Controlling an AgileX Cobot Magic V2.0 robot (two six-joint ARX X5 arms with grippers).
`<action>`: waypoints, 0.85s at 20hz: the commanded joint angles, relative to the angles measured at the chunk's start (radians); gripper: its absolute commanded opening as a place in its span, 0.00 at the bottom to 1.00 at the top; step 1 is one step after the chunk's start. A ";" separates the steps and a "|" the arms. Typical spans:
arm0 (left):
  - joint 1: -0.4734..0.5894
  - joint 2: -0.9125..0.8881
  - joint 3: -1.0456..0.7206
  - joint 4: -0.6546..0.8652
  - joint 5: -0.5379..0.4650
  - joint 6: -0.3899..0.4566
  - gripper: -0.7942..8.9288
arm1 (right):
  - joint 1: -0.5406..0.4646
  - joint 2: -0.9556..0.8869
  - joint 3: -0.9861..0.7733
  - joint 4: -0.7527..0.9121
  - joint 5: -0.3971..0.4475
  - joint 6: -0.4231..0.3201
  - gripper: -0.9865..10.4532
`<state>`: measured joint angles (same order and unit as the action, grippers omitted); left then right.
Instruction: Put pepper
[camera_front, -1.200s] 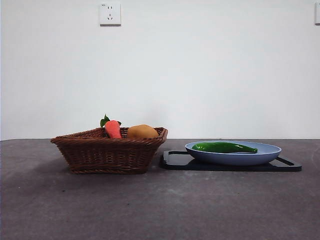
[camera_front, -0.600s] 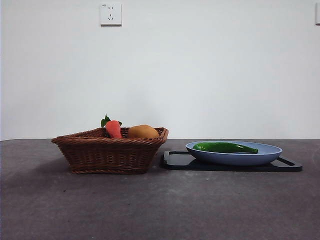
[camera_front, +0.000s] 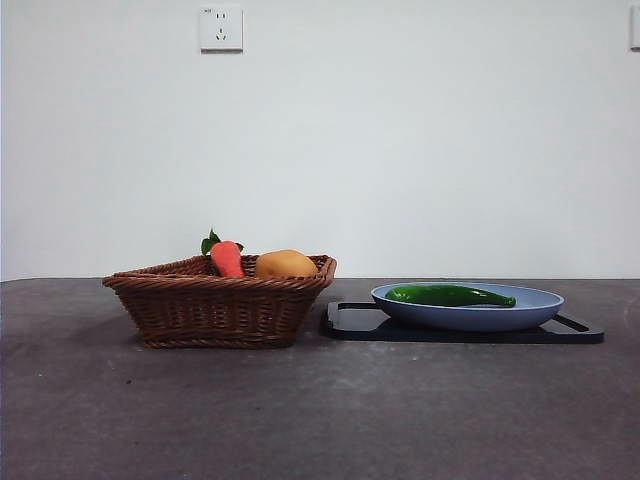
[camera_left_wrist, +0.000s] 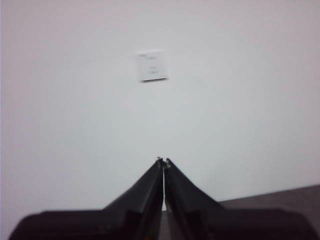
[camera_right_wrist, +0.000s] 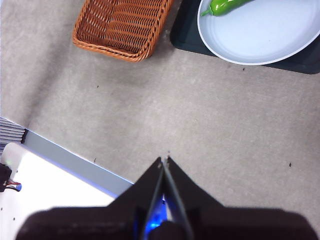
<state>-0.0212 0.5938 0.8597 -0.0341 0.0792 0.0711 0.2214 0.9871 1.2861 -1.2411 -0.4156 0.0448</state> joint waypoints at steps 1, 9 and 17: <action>0.044 -0.121 -0.186 0.082 -0.001 0.012 0.09 | 0.002 0.008 0.019 0.005 0.002 0.006 0.10; 0.111 -0.424 -0.635 0.123 0.000 -0.035 0.09 | 0.002 0.008 0.019 0.005 0.002 0.006 0.10; 0.114 -0.568 -0.848 0.111 0.000 -0.089 0.09 | 0.002 0.008 0.019 0.005 0.002 0.006 0.10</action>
<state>0.0891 0.0296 0.0174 0.0612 0.0799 0.0029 0.2214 0.9871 1.2861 -1.2411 -0.4156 0.0452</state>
